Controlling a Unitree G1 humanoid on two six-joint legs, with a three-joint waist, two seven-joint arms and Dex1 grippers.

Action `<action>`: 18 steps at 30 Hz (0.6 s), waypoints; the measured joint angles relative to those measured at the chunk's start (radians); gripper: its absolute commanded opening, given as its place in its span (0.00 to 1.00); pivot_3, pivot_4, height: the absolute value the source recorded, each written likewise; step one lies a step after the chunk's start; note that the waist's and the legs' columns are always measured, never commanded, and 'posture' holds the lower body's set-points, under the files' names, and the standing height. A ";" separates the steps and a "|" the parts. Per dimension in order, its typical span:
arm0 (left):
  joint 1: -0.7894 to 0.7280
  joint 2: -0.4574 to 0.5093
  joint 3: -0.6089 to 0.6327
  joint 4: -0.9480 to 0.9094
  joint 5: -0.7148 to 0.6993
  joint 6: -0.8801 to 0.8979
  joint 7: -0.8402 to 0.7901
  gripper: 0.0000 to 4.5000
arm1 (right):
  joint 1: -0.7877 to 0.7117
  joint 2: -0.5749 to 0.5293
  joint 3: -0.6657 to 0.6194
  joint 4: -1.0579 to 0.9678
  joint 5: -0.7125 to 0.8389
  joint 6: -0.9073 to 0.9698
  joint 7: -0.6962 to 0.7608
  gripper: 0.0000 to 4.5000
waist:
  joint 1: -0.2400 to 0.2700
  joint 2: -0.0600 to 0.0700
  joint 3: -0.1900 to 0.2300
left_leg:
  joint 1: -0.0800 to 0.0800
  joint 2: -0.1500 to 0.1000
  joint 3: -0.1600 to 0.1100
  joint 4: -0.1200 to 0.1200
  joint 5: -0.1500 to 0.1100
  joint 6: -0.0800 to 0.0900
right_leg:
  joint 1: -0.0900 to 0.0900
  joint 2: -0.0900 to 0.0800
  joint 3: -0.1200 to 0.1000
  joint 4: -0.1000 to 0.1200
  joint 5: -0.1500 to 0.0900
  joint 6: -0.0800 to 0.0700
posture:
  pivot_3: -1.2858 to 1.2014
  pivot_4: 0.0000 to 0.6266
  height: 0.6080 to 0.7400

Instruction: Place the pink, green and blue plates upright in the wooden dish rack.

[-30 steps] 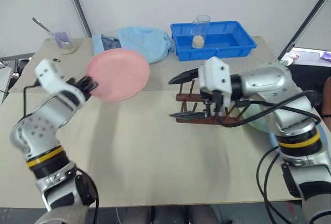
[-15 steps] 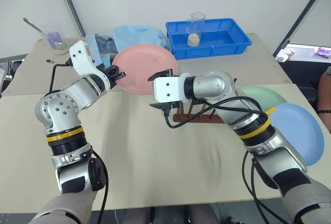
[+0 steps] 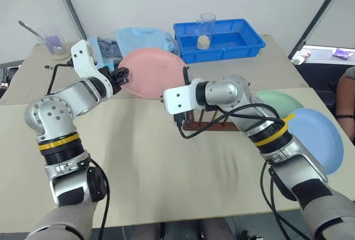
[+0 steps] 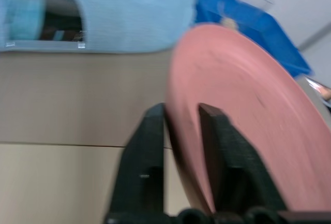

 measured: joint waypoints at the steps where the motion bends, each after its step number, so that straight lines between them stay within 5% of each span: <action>1: 0.005 0.025 -0.010 0.001 0.000 -0.009 -0.045 0.63 | 0.000 -0.005 -0.008 0.000 0.000 -0.002 0.001 0.00 | 0.000 0.000 0.000 | 0.000 0.000 0.000 0.000 0.000 0.000 | 0.000 0.000 0.000 0.000 0.000 0.000 | 0.52 0.24 1.00; 5: 0.022 0.186 -0.037 0.028 0.004 -0.121 -0.369 0.99 | -0.005 -0.041 -0.040 -0.013 0.001 -0.003 0.010 0.00 | 0.000 0.000 0.000 | 0.000 0.000 0.000 -0.001 0.000 0.000 | -0.001 0.000 0.000 -0.002 0.000 0.000 | 0.52 0.24 1.00; 12: 0.061 0.303 -0.202 0.042 0.147 -0.426 -0.796 0.99 | 0.039 -0.118 -0.229 -0.209 0.118 0.174 0.035 0.00 | 0.019 0.000 0.000 | -0.001 -0.001 0.000 -0.001 0.000 0.000 | 0.001 -0.001 -0.001 -0.003 0.000 0.000 | 0.52 0.24 1.00; 18: 0.093 0.339 -0.410 0.012 0.331 -0.707 -1.084 0.99 | 0.166 -0.135 -0.574 -0.474 0.373 0.718 -0.004 0.00 | 0.033 0.000 0.000 | -0.002 0.000 0.000 -0.001 0.000 0.002 | 0.000 -0.001 0.000 -0.003 0.000 0.000 | 0.52 0.24 1.00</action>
